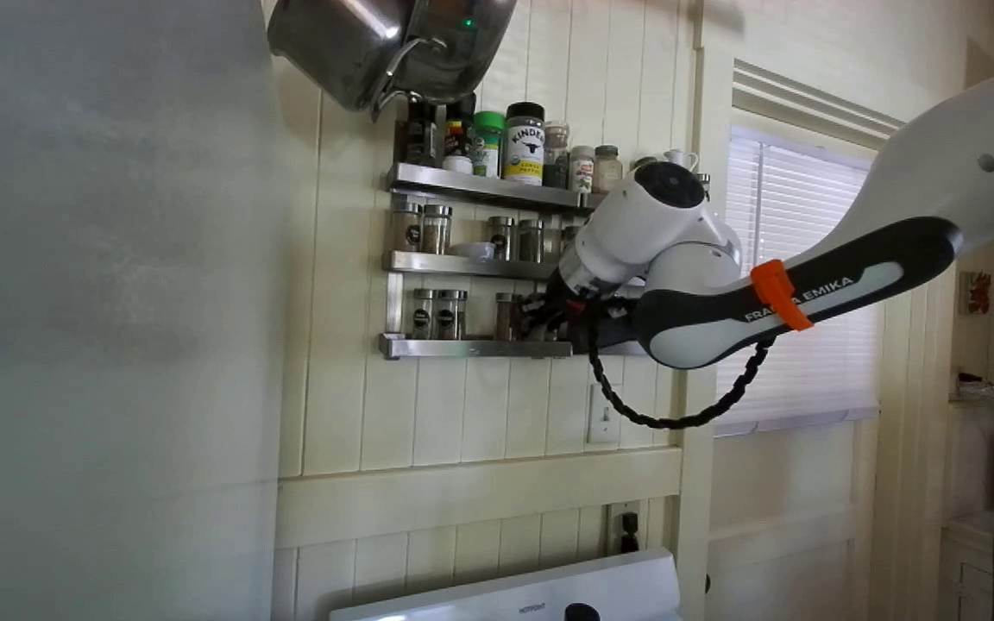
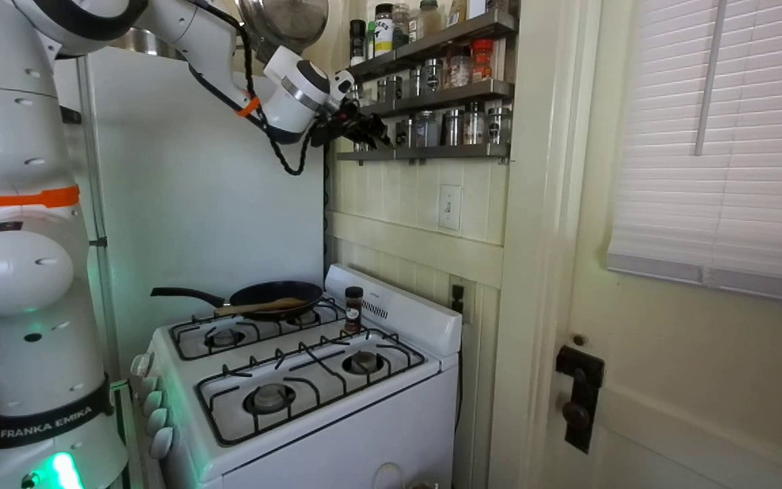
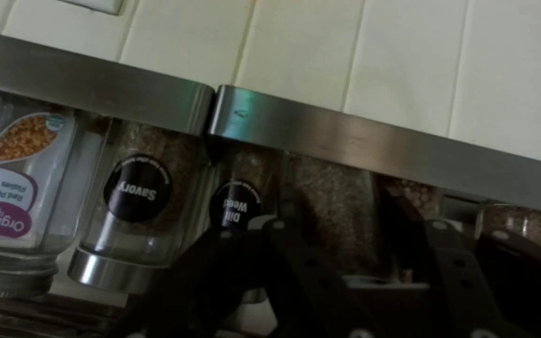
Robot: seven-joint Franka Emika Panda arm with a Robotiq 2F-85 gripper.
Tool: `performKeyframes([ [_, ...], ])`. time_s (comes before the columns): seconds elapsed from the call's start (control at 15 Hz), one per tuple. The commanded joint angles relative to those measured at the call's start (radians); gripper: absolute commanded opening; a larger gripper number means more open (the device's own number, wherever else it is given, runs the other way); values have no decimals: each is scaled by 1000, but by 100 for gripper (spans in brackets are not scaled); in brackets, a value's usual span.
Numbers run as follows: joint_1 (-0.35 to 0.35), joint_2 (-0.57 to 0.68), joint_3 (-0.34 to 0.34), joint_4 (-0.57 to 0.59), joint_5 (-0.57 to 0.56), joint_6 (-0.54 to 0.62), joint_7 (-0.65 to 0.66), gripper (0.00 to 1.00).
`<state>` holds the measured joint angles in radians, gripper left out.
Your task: Put the spice bottle on the bottle shelf
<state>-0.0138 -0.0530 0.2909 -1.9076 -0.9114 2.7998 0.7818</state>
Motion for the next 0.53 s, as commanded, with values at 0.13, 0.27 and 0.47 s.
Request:
performKeyframes([
  [0.13, 17, 25, 7, 33, 152, -47, -78, 24],
  [0.27, 17, 35, 7, 49, 184, -68, -102, 24],
  [0.47, 24, 54, 11, 77, 271, -115, -172, 24],
])
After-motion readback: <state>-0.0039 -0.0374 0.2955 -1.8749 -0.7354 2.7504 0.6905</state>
